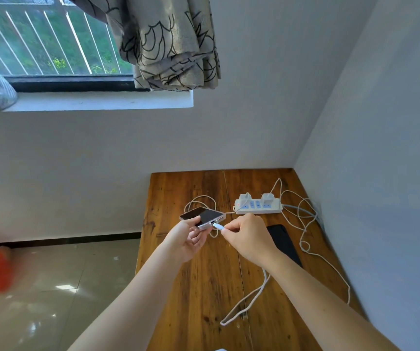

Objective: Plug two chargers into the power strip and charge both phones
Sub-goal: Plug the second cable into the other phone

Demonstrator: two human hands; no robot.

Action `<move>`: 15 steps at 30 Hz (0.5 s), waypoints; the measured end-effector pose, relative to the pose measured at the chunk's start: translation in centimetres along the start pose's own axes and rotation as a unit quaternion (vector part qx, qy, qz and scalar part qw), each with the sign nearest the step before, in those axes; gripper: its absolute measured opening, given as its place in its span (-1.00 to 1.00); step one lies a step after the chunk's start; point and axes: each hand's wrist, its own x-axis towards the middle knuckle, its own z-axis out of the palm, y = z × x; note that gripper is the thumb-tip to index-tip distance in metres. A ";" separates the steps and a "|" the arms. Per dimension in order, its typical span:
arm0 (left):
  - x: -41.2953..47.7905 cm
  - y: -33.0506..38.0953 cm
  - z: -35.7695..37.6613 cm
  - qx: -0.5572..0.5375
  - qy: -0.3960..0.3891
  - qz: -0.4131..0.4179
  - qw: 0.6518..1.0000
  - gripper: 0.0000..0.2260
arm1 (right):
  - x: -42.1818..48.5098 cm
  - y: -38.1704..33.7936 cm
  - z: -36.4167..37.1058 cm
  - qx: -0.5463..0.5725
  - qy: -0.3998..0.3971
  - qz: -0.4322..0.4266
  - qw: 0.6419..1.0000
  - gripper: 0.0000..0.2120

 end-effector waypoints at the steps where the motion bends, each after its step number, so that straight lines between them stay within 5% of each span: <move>1: 0.0 0.0 0.0 -0.001 0.000 -0.001 1.000 -0.68 | -0.1 0.0 0.0 -0.004 0.000 0.001 1.000 -0.85; 15: -0.6 -0.4 1.1 0.026 0.014 0.035 0.999 -0.71 | -0.1 0.0 0.1 -0.029 0.022 0.022 0.999 -0.78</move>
